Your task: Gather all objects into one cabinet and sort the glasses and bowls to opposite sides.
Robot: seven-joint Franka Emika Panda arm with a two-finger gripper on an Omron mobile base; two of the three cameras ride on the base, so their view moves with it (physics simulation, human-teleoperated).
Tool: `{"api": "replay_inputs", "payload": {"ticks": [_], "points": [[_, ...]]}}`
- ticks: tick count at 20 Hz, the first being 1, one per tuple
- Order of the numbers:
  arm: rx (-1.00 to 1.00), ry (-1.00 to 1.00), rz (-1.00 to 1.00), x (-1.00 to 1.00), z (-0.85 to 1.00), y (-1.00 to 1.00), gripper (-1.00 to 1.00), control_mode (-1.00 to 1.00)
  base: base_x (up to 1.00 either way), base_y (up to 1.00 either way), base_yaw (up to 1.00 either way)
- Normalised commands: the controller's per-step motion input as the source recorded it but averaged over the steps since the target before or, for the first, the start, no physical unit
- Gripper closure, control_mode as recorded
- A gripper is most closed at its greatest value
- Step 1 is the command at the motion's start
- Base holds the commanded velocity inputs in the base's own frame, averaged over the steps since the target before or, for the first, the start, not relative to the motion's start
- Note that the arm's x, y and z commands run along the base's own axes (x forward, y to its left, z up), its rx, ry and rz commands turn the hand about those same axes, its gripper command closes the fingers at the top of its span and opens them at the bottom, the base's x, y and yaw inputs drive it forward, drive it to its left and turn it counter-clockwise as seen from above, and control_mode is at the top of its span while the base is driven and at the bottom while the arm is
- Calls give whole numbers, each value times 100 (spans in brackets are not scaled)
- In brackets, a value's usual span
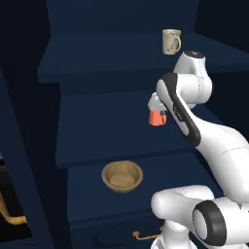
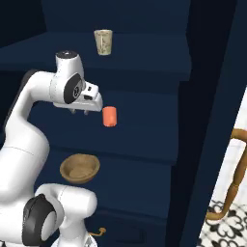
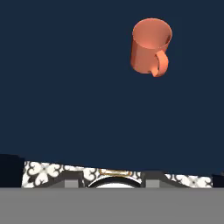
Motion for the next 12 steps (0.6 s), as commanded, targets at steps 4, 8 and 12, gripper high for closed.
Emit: {"api": "replay_inputs", "payload": {"ticks": [4, 8, 12], "points": [[0, 0, 0, 0, 0, 0, -100, 100, -42, 0, 0], [0, 0, 0, 0, 0, 0, -100, 100, -100, 0, 0], [0, 0, 0, 0, 0, 0, -100, 100, -100, 0, 0]]}}
